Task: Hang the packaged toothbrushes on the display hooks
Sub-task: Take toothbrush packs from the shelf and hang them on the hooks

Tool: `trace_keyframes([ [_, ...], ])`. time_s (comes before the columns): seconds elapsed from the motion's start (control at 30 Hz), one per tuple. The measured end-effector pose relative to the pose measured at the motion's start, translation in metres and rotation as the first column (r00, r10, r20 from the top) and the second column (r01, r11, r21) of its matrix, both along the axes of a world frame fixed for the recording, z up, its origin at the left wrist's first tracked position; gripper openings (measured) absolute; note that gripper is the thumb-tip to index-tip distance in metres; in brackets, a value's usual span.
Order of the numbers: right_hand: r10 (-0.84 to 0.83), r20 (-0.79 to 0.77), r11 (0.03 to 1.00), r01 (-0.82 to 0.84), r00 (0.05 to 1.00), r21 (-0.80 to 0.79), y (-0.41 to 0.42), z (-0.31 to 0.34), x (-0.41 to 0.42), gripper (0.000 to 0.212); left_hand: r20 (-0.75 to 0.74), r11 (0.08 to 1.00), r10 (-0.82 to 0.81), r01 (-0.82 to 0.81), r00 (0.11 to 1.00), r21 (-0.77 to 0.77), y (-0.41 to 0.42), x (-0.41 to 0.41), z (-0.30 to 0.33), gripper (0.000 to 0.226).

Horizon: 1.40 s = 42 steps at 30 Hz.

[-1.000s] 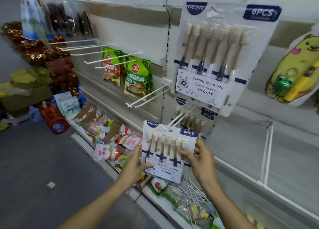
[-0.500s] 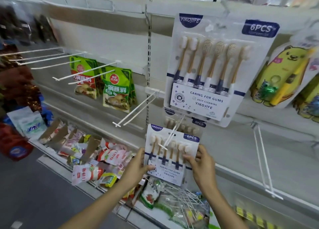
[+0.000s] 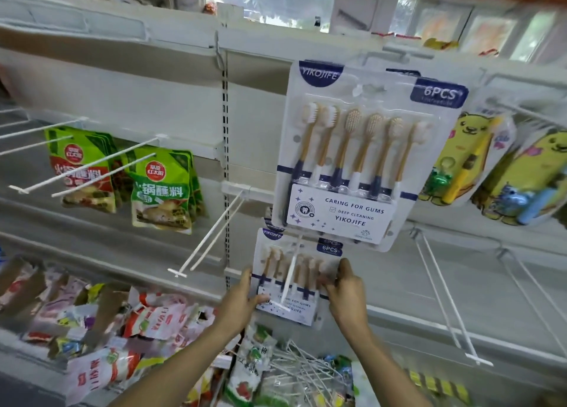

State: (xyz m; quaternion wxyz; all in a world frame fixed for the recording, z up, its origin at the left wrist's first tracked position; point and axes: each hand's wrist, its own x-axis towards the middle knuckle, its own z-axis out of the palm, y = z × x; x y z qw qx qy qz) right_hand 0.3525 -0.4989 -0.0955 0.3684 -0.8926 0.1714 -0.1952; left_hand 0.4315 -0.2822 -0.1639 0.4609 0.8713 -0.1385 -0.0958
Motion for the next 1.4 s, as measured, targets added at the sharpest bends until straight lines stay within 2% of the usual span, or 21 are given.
trace_keyframes([
  [0.13, -0.03, 0.029, 0.999, 0.028, 0.999, 0.043, 0.002, 0.003, 0.004, 0.02, 0.018, 0.999, -0.028, 0.027, 0.999, 0.045, -0.007, 0.013, 0.001, 0.075],
  [0.3, -0.072, -0.028, 0.997, 0.073, 0.997, 0.034, 0.004, -0.001, 0.009, 0.026, -0.012, 0.998, -0.044, 0.045, 0.999, 0.049, -0.013, 0.019, -0.007, 0.066],
  [0.47, -0.059, -0.116, 0.989, 0.042, 0.991, -0.144, -0.002, -0.009, -0.002, 0.026, 0.034, 1.0, -0.005, 0.005, 0.999, 0.012, -0.008, 0.008, -0.021, 0.056],
  [0.53, -0.07, -0.126, 0.979, 0.044, 0.99, -0.197, -0.006, -0.015, -0.012, 0.02, -0.006, 0.996, 0.061, -0.06, 0.998, 0.07, -0.005, 0.001, -0.027, 0.055],
  [0.6, -0.076, -0.145, 0.974, 0.042, 0.987, -0.225, -0.009, -0.023, -0.029, 0.031, -0.055, 0.983, 0.072, -0.061, 0.996, 0.174, 0.0, -0.008, -0.039, 0.055],
  [0.67, -0.051, -0.162, 0.961, 0.004, 0.985, -0.275, -0.013, -0.031, -0.051, 0.038, -0.028, 0.974, 0.019, -0.013, 0.999, 0.225, 0.005, -0.022, -0.048, 0.05],
  [0.77, -0.022, -0.166, 0.924, -0.044, 0.986, -0.38, -0.021, -0.037, -0.09, 0.04, 0.125, 0.96, -0.132, 0.095, 0.983, 0.263, -0.001, -0.048, -0.049, 0.044],
  [0.9, -0.032, -0.112, 0.864, -0.029, 0.993, -0.503, -0.031, -0.032, -0.148, 0.047, 0.363, 0.918, -0.336, 0.216, 0.869, 0.333, -0.033, -0.09, -0.023, 0.048],
  [1.07, -0.022, -0.046, 0.847, -0.005, 0.999, -0.531, -0.058, -0.02, -0.222, 0.049, 0.527, 0.862, -0.506, 0.372, 0.683, 0.346, -0.088, -0.148, 0.014, 0.049],
  [1.2, -0.059, -0.014, 0.843, 0.042, 0.998, -0.536, -0.089, -0.011, -0.286, 0.047, 0.539, 0.797, -0.603, 0.48, 0.588, 0.368, -0.137, -0.192, 0.035, 0.053],
  [1.4, -0.19, 0.031, 0.816, 0.175, 0.981, -0.551, -0.141, 0.007, -0.399, 0.053, 0.586, 0.721, -0.678, 0.558, 0.443, 0.412, -0.213, -0.275, 0.059, 0.055],
])
